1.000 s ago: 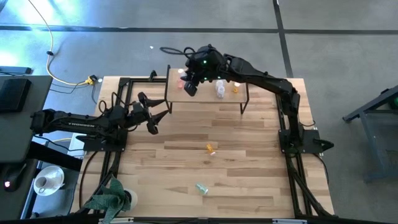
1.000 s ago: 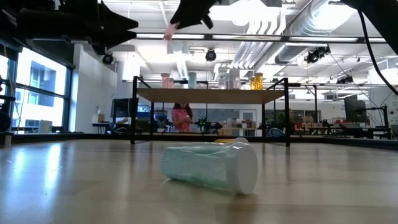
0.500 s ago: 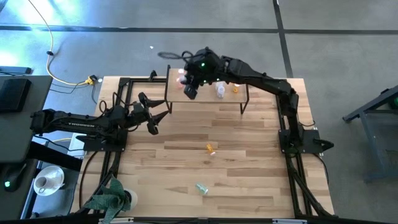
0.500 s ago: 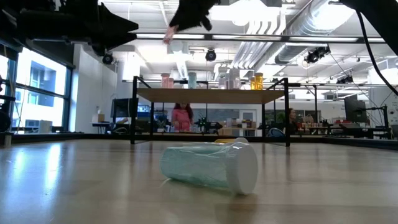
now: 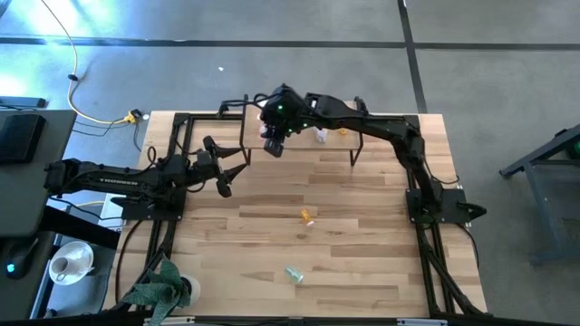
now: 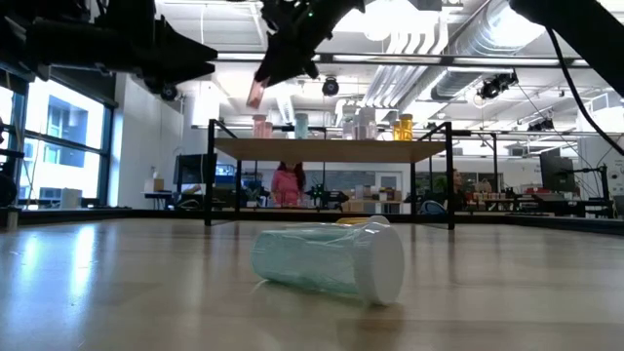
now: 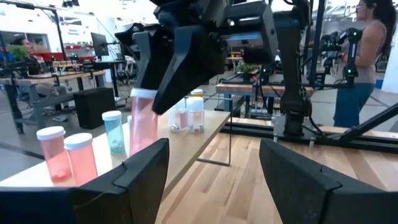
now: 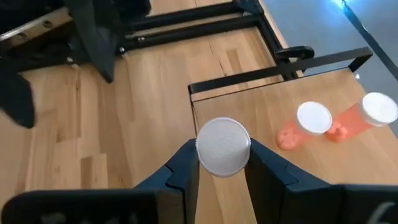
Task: Pick and place medicine bottles onto shelf by color
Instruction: Put the pink pill bottle on the shelf aligned with the other pink pill bottles
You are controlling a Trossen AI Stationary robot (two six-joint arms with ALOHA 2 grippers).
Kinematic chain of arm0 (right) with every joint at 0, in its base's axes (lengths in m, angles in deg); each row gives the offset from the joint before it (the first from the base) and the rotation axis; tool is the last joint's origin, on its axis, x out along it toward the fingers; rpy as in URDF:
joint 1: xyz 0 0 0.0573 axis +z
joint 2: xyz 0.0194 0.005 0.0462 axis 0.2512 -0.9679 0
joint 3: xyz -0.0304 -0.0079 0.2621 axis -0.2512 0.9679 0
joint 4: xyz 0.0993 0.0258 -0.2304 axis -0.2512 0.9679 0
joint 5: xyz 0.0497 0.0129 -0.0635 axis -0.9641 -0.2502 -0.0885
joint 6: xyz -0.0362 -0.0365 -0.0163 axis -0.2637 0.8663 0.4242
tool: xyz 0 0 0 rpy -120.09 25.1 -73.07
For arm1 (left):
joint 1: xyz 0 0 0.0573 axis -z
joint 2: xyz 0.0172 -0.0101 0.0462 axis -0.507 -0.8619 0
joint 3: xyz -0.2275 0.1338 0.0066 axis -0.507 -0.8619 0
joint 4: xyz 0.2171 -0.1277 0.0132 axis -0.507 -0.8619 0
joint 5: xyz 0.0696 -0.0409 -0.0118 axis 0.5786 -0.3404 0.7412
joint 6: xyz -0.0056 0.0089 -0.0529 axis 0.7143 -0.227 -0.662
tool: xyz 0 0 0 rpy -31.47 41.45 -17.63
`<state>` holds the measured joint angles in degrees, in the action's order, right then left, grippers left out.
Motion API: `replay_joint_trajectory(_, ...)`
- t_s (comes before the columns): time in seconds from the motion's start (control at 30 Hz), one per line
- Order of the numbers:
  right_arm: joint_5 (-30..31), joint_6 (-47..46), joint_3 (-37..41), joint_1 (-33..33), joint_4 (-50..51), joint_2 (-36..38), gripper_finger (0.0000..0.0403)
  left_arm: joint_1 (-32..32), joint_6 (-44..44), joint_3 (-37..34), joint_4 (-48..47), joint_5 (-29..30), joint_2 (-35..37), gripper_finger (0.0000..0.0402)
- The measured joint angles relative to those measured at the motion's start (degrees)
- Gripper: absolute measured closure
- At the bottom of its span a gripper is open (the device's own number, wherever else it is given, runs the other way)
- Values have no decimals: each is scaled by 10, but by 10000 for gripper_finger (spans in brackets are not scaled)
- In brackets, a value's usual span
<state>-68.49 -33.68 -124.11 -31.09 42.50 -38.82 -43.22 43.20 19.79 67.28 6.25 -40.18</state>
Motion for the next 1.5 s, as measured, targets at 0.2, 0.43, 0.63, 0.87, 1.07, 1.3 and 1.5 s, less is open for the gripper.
replay_joint_trajectory(0.2,0,7,0,-5,-3,-17,310,0,0,0,-7,3,0,161)
replay_joint_trajectory(0.43,-4,26,0,-11,1,-38,310,0,5,0,-13,11,0,161)
replay_joint_trajectory(0.63,-4,45,0,-15,-1,-43,310,-3,6,0,-18,18,0,161)
replay_joint_trajectory(0.87,-4,59,0,-22,-6,-54,310,-4,6,0,-18,15,0,161)
replay_joint_trajectory(1.07,-4,60,0,-22,-6,-55,310,-4,15,0,-18,15,0,161)
replay_joint_trajectory(1.3,-4,60,0,-21,-6,-55,310,-4,15,0,-18,13,0,161)
replay_joint_trajectory(1.5,-4,60,0,-21,-6,-55,301,-4,15,0,-18,13,0,161)
